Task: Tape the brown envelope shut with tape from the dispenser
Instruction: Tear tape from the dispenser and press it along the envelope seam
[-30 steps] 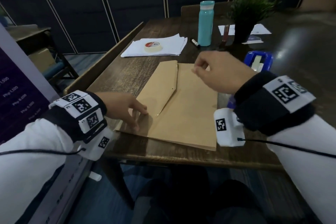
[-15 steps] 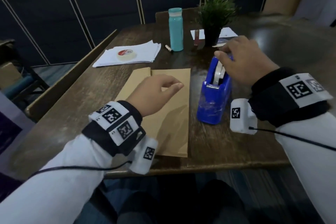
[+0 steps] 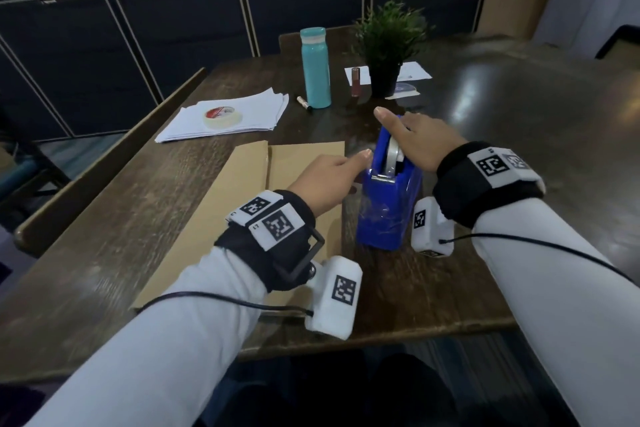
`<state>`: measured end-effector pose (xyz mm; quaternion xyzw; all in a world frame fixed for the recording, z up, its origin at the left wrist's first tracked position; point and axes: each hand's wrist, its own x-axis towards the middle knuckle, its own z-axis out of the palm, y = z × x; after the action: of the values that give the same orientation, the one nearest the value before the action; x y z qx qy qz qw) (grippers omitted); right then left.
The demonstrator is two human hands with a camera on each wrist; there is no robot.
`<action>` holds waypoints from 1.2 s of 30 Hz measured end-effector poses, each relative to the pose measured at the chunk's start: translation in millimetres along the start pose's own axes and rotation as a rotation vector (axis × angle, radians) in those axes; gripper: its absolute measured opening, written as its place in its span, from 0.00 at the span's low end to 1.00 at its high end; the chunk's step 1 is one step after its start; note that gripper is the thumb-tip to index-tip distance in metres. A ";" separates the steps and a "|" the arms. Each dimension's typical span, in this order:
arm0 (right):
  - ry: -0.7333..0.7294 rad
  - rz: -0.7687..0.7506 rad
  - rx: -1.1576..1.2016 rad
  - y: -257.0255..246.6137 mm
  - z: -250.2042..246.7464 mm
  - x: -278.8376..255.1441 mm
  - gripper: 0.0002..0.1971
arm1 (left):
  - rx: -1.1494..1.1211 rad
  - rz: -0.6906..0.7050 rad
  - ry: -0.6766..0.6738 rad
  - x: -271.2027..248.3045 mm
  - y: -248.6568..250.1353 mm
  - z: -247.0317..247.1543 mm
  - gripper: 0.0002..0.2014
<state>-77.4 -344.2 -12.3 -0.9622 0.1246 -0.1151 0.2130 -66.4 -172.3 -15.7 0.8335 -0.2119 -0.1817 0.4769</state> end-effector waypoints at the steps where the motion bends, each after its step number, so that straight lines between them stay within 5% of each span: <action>1: 0.002 -0.004 -0.009 0.0 0.0 0.1 0.46 | -0.016 -0.036 -0.001 1.0 1.8 1.0 0.21; 15: 0.042 0.001 -0.081 1.2 2.8 3.7 0.42 | -0.238 -0.101 -0.031 5.4 4.9 15.4 0.14; 24: 0.016 0.021 -0.101 3.3 -0.5 8.8 0.44 | -0.570 -0.091 0.021 -1.8 8.6 25.4 0.06; 36: 0.025 0.040 -0.133 1.0 -1.3 9.4 0.45 | -0.520 -0.052 -0.021 -17.2 12.8 14.2 0.11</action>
<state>-69.1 -348.3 -10.0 -0.9700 0.1540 -0.1144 0.1495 -90.4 -179.2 -9.5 0.6861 -0.1416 -0.2506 0.6681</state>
